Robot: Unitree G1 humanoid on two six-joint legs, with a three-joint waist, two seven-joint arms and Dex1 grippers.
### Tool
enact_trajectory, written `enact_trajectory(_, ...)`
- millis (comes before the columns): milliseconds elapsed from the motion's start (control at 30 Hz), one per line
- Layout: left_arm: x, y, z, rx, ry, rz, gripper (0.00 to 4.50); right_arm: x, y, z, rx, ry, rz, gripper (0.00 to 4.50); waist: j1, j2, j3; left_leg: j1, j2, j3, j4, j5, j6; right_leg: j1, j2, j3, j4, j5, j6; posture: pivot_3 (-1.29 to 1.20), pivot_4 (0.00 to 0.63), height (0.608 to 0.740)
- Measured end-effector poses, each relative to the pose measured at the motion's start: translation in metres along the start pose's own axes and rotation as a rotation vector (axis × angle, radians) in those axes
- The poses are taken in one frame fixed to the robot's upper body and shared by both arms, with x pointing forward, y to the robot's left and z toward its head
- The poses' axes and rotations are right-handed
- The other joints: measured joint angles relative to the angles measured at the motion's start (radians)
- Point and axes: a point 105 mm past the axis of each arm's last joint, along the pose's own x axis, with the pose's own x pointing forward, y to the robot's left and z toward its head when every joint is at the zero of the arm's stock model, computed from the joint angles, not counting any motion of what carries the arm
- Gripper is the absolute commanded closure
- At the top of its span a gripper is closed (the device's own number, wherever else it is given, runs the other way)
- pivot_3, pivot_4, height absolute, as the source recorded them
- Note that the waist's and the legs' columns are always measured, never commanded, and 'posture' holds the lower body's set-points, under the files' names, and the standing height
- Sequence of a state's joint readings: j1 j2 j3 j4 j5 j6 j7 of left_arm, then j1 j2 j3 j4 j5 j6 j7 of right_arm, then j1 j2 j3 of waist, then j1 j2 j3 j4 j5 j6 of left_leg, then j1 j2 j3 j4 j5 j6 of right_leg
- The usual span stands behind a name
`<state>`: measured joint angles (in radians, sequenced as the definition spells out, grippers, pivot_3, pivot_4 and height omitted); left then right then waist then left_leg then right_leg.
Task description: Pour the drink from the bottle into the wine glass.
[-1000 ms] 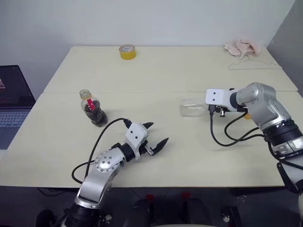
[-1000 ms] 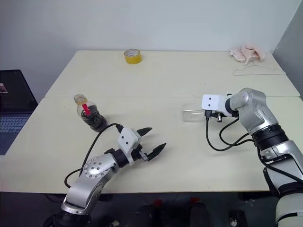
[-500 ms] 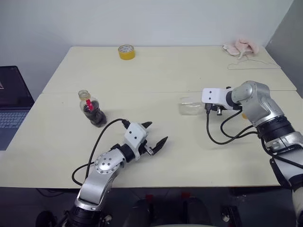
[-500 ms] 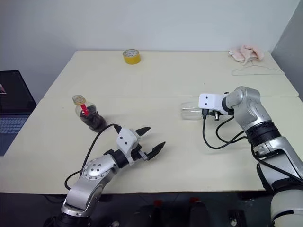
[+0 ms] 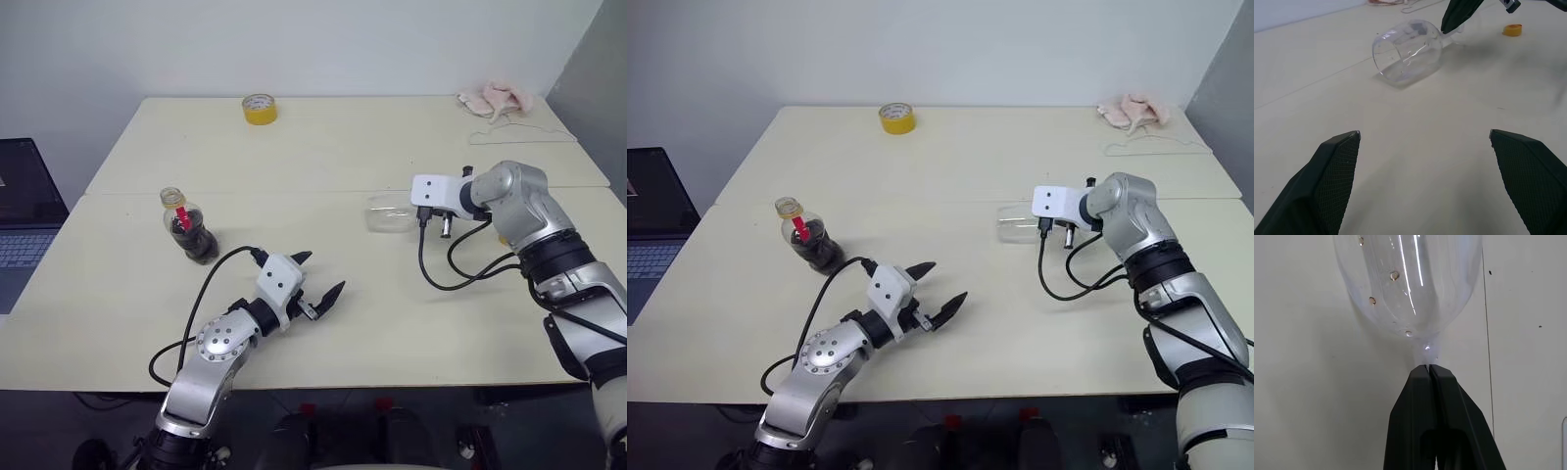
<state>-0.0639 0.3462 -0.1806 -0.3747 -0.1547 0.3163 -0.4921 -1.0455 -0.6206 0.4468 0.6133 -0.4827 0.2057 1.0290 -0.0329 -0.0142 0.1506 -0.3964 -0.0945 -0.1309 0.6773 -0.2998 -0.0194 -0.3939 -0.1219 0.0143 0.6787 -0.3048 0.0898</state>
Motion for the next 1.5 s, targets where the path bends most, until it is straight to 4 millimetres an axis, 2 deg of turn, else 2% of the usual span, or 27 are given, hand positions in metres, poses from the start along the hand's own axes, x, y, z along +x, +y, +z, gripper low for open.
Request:
enact_trajectory(167, 0.0, 0.0, 0.0, 0.001, -0.002, 0.002, 0.0, 0.002, 0.001, 0.0, -0.028, 0.004, 0.006, 4.49, 0.0, 0.0, 0.0, 0.003, 0.0, 0.0, 0.0, 0.0, 0.0, 0.003, 0.0, 0.0, 0.0, 0.0, 0.0, 0.0, 0.15, 0.74)
enact_trajectory(267, 0.0, 0.0, 0.001, 0.001, -0.006, 0.004, 0.0, 0.001, 0.002, 0.001, -0.038, -0.003, 0.017, 3.87, 0.0, 0.0, 0.0, 0.004, 0.0, 0.0, -0.001, 0.0, 0.0, 0.004, 0.0, 0.0, -0.001, 0.0, 0.0, 0.0, 0.15, 0.74)
enact_trajectory(567, 0.0, 0.0, 0.002, 0.006, -0.017, 0.007, 0.0, 0.003, 0.009, 0.001, -0.033, -0.009, 0.063, 0.67, 0.0, 0.0, 0.0, 0.003, 0.0, 0.0, -0.001, 0.0, 0.0, 0.004, 0.0, 0.0, -0.001, 0.0, 0.0, 0.0, 0.15, 0.74)
enact_trajectory(633, 0.0, 0.0, 0.002, 0.007, -0.017, 0.007, 0.0, 0.003, 0.011, 0.002, -0.034, -0.011, 0.077, 0.08, 0.001, 0.0, 0.0, 0.003, 0.0, 0.0, -0.001, 0.0, 0.0, 0.003, 0.0, 0.0, -0.001, 0.0, 0.0, 0.0, 0.15, 0.74)
enact_trajectory(800, 0.0, 0.0, 0.002, 0.01, -0.015, 0.008, 0.0, 0.001, 0.009, 0.01, -0.049, -0.035, 0.083, 0.03, 0.001, 0.001, 0.001, 0.002, 0.0, 0.0, -0.001, 0.0, 0.0, 0.002, 0.0, 0.0, -0.001, 0.0, 0.0, 0.0, 0.15, 0.74)
enact_trajectory(967, 0.001, 0.001, 0.002, 0.014, -0.015, 0.009, 0.0, 0.004, -0.003, 0.021, -0.043, -0.052, 0.056, 0.03, 0.0, 0.001, 0.001, 0.002, 0.0, 0.0, -0.001, 0.0, 0.0, 0.002, 0.0, 0.0, -0.001, 0.0, 0.0, 0.0, 0.15, 0.74)
enact_trajectory(1100, 0.001, 0.001, 0.003, 0.019, -0.016, 0.013, 0.0, 0.015, -0.007, 0.02, -0.019, -0.033, 0.04, 0.03, 0.0, 0.001, 0.001, 0.002, -0.001, 0.0, -0.001, 0.0, 0.0, 0.002, 0.0, 0.0, -0.001, 0.0, 0.0, 0.0, 0.15, 0.74)
enact_trajectory(1233, 0.0, 0.002, 0.001, 0.016, -0.01, 0.022, 0.0, 0.025, 0.0, 0.014, -0.007, -0.011, 0.06, 0.03, 0.0, 0.001, 0.001, 0.002, -0.001, 0.0, -0.001, 0.0, 0.0, 0.002, 0.0, 0.0, -0.001, 0.0, 0.0, 0.0, 0.15, 0.74)
enact_trajectory(1500, -0.001, 0.002, -0.001, 0.01, -0.003, 0.035, 0.0, 0.026, -0.003, 0.009, -0.011, -0.007, 0.049, 0.03, 0.0, 0.001, 0.001, 0.002, -0.001, -0.001, -0.001, 0.0, 0.0, 0.003, 0.0, 0.0, -0.001, 0.0, 0.0, 0.0, 0.15, 0.74)
